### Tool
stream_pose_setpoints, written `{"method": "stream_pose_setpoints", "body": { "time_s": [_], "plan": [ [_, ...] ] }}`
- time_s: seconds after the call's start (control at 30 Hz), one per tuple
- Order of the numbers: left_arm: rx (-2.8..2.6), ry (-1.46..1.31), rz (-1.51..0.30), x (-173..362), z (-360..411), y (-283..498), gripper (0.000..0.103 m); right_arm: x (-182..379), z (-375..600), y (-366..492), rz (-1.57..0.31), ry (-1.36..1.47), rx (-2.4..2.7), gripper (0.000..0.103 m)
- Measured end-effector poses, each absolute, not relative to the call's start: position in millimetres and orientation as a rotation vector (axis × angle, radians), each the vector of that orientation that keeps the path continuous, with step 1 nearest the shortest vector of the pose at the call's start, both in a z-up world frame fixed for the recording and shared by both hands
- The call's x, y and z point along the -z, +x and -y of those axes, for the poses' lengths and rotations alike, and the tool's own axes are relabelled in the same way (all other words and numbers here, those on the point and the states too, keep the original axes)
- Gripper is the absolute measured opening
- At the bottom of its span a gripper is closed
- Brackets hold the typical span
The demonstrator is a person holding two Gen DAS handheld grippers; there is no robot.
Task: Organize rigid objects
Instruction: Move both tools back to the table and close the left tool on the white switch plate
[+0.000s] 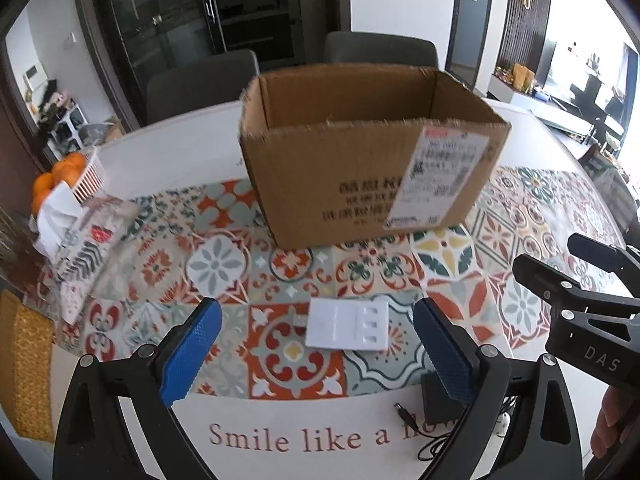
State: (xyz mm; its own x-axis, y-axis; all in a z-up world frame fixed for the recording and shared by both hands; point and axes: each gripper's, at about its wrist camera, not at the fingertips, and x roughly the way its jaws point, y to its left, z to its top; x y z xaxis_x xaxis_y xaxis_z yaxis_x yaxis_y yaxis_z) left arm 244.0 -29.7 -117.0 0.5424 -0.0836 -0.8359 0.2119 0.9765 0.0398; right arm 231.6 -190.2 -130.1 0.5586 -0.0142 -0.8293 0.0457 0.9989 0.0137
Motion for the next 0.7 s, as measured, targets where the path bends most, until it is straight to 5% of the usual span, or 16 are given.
{"method": "stream_pose_setpoints", "body": {
  "time_s": [0.7],
  "plan": [
    [0.278,0.107,-1.12,187,33,252,0.094,192,191,225,-1.132,0.058,0.072,0.081]
  ]
}}
